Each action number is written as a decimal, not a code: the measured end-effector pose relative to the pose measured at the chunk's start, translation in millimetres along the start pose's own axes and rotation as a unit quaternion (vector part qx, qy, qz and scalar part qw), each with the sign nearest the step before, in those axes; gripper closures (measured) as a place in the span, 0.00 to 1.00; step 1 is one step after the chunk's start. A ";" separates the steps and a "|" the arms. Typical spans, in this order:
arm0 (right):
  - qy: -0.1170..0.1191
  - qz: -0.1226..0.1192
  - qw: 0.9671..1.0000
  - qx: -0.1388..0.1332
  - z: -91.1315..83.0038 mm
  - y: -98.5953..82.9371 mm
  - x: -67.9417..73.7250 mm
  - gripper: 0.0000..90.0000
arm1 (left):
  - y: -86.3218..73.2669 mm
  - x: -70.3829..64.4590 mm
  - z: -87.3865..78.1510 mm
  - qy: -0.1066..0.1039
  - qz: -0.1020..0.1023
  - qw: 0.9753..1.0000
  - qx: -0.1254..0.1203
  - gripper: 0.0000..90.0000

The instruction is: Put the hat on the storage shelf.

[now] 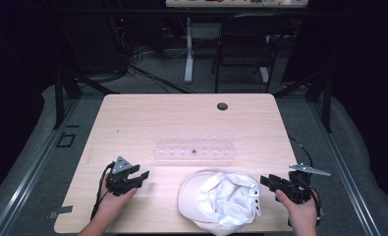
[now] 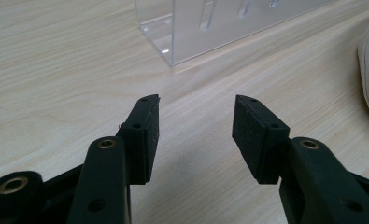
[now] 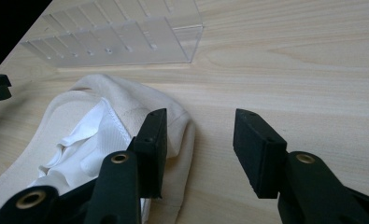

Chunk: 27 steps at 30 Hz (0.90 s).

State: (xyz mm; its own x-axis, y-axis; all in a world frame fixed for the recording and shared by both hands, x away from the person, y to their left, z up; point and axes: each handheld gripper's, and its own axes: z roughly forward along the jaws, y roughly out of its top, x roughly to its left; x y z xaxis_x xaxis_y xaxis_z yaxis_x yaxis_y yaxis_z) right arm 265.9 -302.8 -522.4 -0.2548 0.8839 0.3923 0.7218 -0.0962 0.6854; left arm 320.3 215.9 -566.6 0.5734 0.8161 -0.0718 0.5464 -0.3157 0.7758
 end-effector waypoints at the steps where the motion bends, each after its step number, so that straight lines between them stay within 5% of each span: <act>1: 0.000 -0.002 1.000 0.001 -0.3 0.2 0.2 0.61 | -0.1 -0.5 0.2 0.000 -0.001 1.000 0.000 0.58; 27: 0.046 -0.005 0.998 0.034 -8.2 -2.6 15.5 0.55 | -0.4 -3.7 0.4 0.000 0.006 1.000 0.001 0.57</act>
State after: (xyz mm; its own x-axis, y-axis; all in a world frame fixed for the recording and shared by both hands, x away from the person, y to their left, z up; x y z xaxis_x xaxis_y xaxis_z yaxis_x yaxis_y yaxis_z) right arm 254.8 -292.6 -513.1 -0.3186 0.8382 0.4426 0.7601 -0.0530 0.6476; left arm 318.2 212.9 -566.9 0.5804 0.8119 -0.0631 0.5413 -0.3268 0.7748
